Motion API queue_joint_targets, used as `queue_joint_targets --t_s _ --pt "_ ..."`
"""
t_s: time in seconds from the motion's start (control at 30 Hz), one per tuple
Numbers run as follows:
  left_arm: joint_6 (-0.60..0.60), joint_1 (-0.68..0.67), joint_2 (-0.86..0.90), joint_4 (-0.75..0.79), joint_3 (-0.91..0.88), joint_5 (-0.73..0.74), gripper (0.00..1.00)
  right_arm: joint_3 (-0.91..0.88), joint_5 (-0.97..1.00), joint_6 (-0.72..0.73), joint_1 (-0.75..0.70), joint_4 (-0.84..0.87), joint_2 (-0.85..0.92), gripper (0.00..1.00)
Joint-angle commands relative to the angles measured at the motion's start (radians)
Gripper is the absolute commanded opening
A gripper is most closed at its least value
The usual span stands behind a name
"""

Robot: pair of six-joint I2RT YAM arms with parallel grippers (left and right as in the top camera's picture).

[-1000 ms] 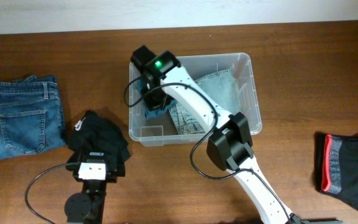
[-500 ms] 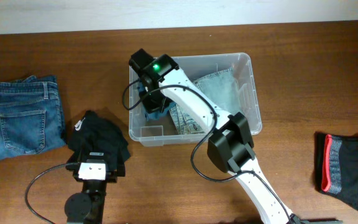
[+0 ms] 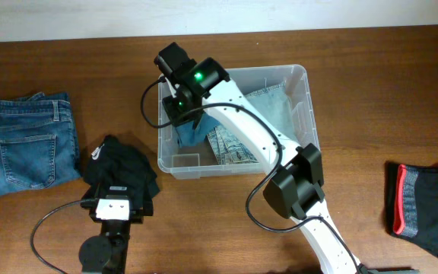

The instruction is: Pack container

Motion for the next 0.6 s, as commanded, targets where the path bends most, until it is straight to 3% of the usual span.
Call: queue_joint_targets --t_s 0.0,0.13,0.17,0.2,0.3,0.57 --pt "0.005 -0.005 -0.006 0.0 -0.005 0.001 0.99 -0.058 -0.025 -0.003 0.016 0.039 0.015 0.06" --pt "0.005 -0.005 -0.006 0.0 -0.005 0.001 0.99 -0.136 -0.024 -0.003 0.015 0.087 0.015 0.11" --pt "0.005 -0.005 -0.006 0.0 -0.005 0.001 0.99 -0.147 -0.024 -0.003 0.015 0.094 0.015 0.15" --pt "0.005 -0.005 -0.006 0.0 -0.005 0.001 0.99 -0.174 -0.024 -0.003 0.015 0.114 0.015 0.25" --pt "0.005 -0.005 -0.006 0.0 -0.005 0.001 0.99 -0.225 -0.024 -0.004 0.014 0.155 0.015 0.28" --pt "0.005 -0.005 -0.006 0.0 -0.005 0.001 0.99 -0.048 -0.022 -0.079 -0.02 0.034 -0.103 0.39"
